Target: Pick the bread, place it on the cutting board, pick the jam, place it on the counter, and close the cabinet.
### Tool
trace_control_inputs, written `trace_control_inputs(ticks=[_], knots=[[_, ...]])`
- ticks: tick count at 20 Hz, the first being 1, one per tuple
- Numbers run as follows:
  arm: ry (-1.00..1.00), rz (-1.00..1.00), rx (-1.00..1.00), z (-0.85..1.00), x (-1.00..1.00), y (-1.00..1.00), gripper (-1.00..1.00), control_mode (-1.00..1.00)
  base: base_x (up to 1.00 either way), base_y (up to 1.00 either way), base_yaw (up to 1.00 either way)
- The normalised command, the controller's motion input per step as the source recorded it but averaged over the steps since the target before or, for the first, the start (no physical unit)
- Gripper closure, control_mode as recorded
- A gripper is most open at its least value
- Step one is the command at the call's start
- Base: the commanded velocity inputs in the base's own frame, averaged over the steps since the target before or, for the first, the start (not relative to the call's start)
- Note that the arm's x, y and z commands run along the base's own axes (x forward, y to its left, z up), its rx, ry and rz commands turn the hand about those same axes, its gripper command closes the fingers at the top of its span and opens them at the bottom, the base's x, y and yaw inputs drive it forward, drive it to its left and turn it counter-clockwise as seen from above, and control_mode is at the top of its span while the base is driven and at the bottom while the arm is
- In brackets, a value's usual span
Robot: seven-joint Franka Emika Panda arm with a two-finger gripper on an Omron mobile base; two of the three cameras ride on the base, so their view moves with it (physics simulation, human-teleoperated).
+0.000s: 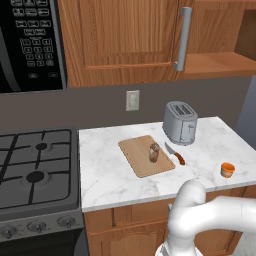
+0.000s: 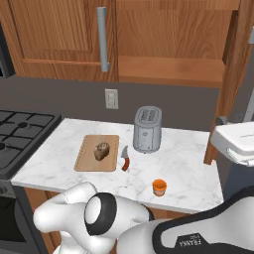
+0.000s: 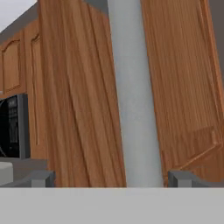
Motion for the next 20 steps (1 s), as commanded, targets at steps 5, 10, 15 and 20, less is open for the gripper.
trace_control_inputs(ticks=[5, 10, 15, 20], knots=[[0.00, 0.07, 0.00, -0.22, 0.38, 0.32, -1.00, -1.00, 0.00, 0.00, 0.00], [-0.04, 0.04, 0.00, -0.18, 0.34, 0.31, -1.00, -1.00, 0.00, 0.00, 0.00], [-0.07, 0.02, 0.00, -0.14, 0.31, 0.29, -1.00, -1.00, 0.00, 0.00, 0.00], [-0.09, 0.02, 0.00, -0.09, 0.33, 0.29, -1.00, -1.00, 0.00, 0.00, 0.00]])
